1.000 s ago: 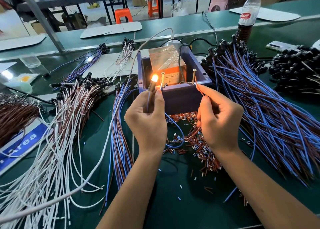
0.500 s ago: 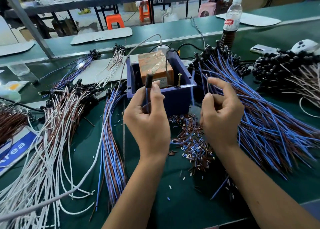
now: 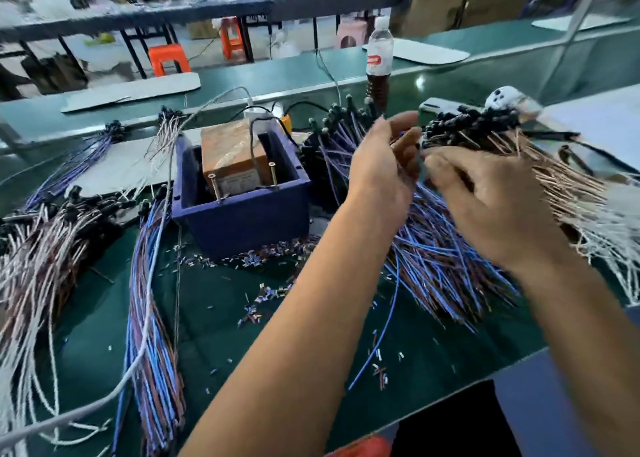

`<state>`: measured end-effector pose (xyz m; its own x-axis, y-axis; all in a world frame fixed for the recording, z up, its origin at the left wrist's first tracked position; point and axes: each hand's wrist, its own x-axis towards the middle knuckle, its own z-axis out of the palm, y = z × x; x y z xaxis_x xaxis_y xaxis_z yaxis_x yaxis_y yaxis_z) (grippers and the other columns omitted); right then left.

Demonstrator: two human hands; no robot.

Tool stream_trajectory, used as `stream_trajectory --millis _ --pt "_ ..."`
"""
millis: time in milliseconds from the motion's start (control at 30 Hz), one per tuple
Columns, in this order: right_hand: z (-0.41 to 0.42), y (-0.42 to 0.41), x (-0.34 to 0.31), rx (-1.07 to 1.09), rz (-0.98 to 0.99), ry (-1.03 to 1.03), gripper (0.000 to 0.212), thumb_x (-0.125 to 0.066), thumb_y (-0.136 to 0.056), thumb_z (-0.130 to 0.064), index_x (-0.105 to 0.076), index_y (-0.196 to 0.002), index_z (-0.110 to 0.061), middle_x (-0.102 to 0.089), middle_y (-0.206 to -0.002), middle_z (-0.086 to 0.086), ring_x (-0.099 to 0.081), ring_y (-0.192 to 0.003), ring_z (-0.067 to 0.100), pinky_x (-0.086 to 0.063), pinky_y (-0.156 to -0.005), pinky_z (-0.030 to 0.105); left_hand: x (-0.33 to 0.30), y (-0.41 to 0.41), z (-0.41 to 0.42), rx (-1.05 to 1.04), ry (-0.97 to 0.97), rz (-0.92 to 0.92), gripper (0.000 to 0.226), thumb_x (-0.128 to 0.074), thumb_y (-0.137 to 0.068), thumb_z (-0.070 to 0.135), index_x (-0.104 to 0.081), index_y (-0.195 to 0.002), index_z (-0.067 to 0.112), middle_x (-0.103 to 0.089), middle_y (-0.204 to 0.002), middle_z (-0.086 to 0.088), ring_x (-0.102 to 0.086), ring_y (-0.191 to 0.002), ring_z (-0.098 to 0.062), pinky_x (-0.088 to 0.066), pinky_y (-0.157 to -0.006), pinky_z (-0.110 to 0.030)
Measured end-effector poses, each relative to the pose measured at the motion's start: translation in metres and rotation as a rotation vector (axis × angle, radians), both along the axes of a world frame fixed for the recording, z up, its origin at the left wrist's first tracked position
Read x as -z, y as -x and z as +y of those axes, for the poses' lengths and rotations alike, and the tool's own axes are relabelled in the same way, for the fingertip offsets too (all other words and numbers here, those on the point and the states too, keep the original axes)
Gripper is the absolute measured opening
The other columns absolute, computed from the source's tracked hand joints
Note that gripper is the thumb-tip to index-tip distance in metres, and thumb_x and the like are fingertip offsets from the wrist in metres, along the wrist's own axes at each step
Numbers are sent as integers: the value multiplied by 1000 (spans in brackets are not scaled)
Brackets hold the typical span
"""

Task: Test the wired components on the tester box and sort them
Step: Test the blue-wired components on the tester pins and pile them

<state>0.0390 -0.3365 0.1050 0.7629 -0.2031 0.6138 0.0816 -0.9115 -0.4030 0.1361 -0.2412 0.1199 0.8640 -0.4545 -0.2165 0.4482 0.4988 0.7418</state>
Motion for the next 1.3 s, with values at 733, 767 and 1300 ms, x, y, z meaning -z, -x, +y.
stream_trajectory --millis 733,767,1300 --pt "-18 -32 49 90 412 136 30 -59 -100 -23 -67 -126 -11 -70 -114 13 -63 -106 38 -55 -88 45 13 -54 22 -92 -706 -541 19 -53 -93 -6 -70 -93 2 -77 -77 -9 -68 -56 -16 -49 -50 -24" --pt "-17 -34 51 98 378 144 28 -62 -98 -22 -67 -122 -9 -70 -111 15 -63 -104 39 -55 -87 45 13 -45 35 26 -661 -608 17 -55 -96 -3 -70 -98 3 -78 -80 -9 -67 -56 -16 -47 -47 -22" --pt "236 -65 53 -587 477 38 24 -68 -96 -36 -75 -83 -17 -70 -80 5 -66 -75 29 -57 -71 38 14 -21 330 560 -1636 -429 19 -60 -97 7 -77 -89 5 -79 -80 -5 -76 -64 -18 -47 -49 -19"
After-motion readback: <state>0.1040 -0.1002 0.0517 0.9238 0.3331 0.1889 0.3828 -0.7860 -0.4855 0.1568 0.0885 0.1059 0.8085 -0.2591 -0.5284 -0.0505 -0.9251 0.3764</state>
